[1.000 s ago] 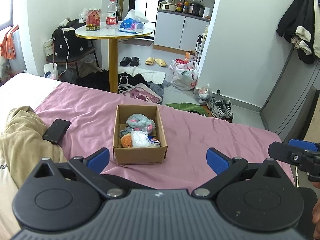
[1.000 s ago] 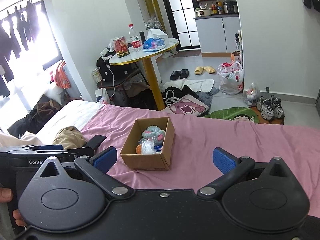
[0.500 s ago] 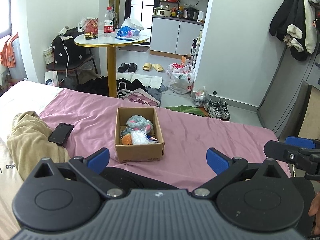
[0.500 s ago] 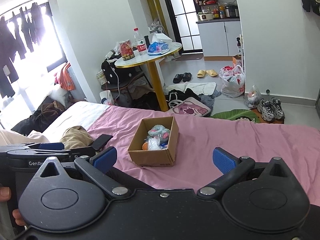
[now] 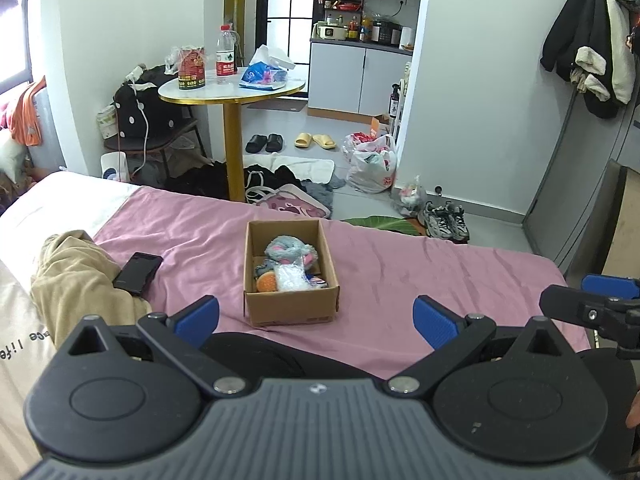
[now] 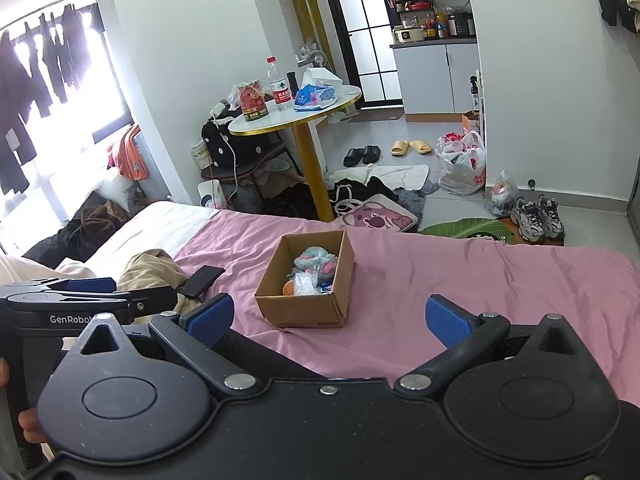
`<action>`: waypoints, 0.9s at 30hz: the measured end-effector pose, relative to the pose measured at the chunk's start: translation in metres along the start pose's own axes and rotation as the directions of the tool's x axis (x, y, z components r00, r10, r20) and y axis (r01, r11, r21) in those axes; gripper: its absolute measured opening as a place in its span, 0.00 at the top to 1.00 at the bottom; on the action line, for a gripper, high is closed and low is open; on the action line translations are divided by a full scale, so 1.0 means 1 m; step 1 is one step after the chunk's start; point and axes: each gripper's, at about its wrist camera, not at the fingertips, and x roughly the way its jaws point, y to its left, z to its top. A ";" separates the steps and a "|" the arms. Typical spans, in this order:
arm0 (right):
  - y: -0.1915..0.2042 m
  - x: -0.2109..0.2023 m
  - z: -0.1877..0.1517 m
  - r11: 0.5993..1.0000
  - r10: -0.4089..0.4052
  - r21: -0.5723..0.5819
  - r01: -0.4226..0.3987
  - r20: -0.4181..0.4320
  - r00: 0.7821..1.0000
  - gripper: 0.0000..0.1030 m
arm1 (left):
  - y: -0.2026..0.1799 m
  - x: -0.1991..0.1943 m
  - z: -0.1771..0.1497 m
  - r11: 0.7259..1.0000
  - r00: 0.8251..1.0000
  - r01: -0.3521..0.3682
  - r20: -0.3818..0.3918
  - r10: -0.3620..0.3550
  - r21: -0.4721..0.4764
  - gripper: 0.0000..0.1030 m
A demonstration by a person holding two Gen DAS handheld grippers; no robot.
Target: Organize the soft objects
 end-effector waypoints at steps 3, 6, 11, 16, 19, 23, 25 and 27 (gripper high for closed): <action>0.001 0.000 0.000 1.000 -0.004 -0.003 0.004 -0.001 1.000 0.00 | 0.001 0.000 0.000 1.000 1.000 0.004 -0.005 -0.004 -0.004 0.01; 0.002 0.000 -0.002 1.000 -0.013 -0.005 0.013 -0.005 1.000 0.00 | 0.002 0.000 -0.001 1.000 1.000 0.006 -0.007 -0.006 -0.003 0.01; 0.004 0.002 -0.002 1.000 -0.019 -0.005 0.019 -0.008 1.000 0.00 | 0.002 0.003 -0.003 1.000 1.000 -0.004 -0.021 0.004 0.004 0.01; 0.004 0.002 -0.002 1.000 -0.018 -0.008 0.018 -0.009 1.000 0.00 | 0.004 0.004 -0.003 1.000 1.000 -0.003 -0.025 0.003 -0.002 0.01; 0.003 0.003 -0.002 1.000 -0.019 -0.004 0.019 -0.009 1.000 0.00 | 0.004 0.005 -0.003 1.000 1.000 -0.001 -0.028 0.001 -0.003 0.01; 0.003 0.002 -0.003 1.000 -0.020 -0.004 0.020 -0.009 1.000 0.00 | 0.003 0.005 -0.003 1.000 1.000 -0.001 -0.030 0.001 -0.003 0.01; 0.003 0.002 -0.003 1.000 -0.019 -0.004 0.019 -0.010 1.000 0.00 | 0.003 0.005 -0.003 1.000 1.000 0.000 -0.030 0.000 -0.004 0.01; 0.002 0.002 -0.004 1.000 -0.019 -0.004 0.019 -0.011 1.000 0.00 | 0.004 0.005 -0.003 1.000 1.000 0.000 -0.029 0.000 -0.001 0.01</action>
